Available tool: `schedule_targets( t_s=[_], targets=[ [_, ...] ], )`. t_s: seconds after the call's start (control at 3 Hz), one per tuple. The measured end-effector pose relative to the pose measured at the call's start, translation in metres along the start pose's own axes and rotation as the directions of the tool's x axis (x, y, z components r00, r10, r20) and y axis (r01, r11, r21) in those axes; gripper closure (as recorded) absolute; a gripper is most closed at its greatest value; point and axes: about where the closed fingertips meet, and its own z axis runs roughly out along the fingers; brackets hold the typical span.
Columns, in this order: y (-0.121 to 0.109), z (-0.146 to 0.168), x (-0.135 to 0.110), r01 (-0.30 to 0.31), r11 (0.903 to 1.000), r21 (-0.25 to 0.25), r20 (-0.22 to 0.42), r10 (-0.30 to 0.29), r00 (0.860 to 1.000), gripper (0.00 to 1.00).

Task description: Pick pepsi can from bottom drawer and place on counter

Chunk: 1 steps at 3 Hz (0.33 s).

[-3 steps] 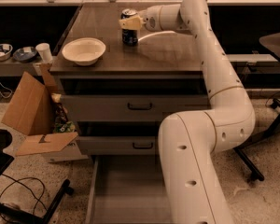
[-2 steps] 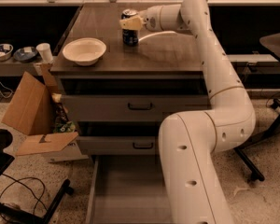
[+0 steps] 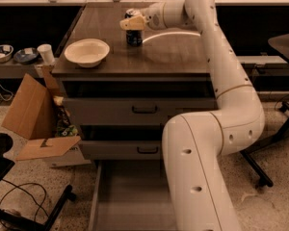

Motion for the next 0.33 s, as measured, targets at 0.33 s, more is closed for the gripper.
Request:
schedule_targets(
  t_s=[0.33],
  targets=[
    [0.0148,-0.0118,-0.0168,0.041,0.9989,-0.021,-0.034,-0.042,0.999,0.00]
  ],
)
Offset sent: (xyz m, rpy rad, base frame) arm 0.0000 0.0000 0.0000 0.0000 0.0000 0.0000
